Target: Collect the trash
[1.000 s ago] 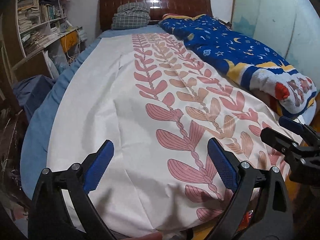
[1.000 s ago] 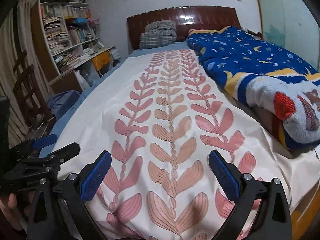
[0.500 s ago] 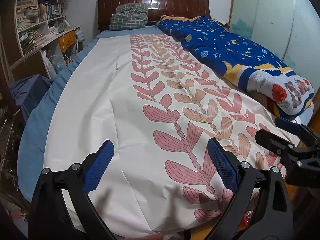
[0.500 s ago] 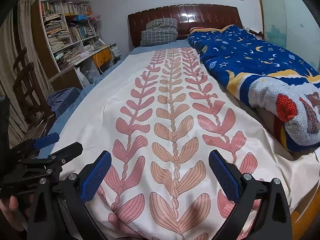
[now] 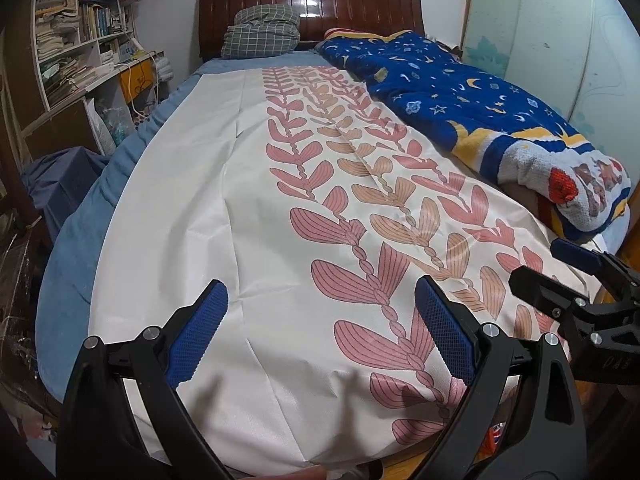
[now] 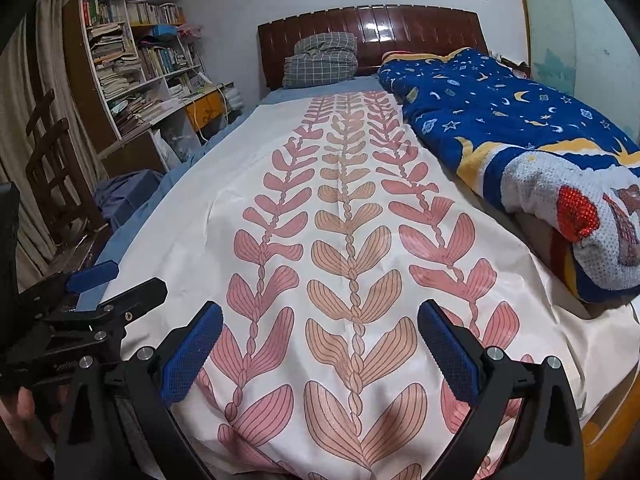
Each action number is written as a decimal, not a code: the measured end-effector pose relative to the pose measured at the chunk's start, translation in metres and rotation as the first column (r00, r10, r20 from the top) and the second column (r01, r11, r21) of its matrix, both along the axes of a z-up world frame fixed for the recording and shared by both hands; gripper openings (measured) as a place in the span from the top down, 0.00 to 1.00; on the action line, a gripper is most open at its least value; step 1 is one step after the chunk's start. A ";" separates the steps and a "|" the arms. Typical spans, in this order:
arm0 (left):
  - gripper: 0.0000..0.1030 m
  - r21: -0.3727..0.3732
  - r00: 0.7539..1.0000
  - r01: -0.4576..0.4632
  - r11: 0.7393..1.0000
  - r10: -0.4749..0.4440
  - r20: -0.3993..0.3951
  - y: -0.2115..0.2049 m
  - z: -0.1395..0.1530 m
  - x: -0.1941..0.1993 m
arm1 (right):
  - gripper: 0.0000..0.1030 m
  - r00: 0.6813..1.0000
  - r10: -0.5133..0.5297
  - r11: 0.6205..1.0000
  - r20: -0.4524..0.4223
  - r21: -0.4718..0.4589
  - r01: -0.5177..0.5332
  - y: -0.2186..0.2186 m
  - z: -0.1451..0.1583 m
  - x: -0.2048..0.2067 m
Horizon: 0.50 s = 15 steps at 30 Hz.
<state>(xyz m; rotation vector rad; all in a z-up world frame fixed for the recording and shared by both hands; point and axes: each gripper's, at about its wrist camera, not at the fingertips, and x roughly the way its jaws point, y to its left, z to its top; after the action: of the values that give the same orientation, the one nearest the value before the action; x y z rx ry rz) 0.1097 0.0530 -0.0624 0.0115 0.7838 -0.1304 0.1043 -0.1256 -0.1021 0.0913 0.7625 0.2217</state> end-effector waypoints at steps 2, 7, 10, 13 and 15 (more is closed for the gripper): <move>0.09 0.002 1.000 0.000 1.000 0.000 0.000 0.000 0.000 0.000 | 0.07 1.000 -0.001 1.000 0.001 0.002 0.001 0.000 -0.001 0.000; 0.09 -0.004 1.000 -0.007 1.000 0.007 -0.003 0.002 -0.001 0.000 | 0.07 1.000 0.003 1.000 -0.005 0.002 -0.003 0.003 -0.004 0.001; 0.09 -0.004 1.000 -0.012 1.000 0.012 -0.007 0.003 -0.002 0.000 | 0.07 1.000 0.005 1.000 -0.011 0.003 -0.005 0.005 -0.007 0.003; 0.09 -0.003 1.000 -0.012 1.000 0.012 -0.008 0.004 -0.003 0.000 | 0.07 1.000 0.006 1.000 -0.011 0.003 -0.006 0.005 -0.007 0.003; 0.09 -0.001 1.000 -0.011 1.000 0.011 -0.009 0.003 -0.003 0.000 | 0.07 1.000 0.004 1.000 -0.011 0.002 -0.004 0.006 -0.008 0.003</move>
<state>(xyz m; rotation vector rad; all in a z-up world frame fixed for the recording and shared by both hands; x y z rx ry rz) 0.1100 0.0564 -0.0654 0.0054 0.7931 -0.1210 0.1077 -0.1201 -0.1097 0.0932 0.7734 0.2263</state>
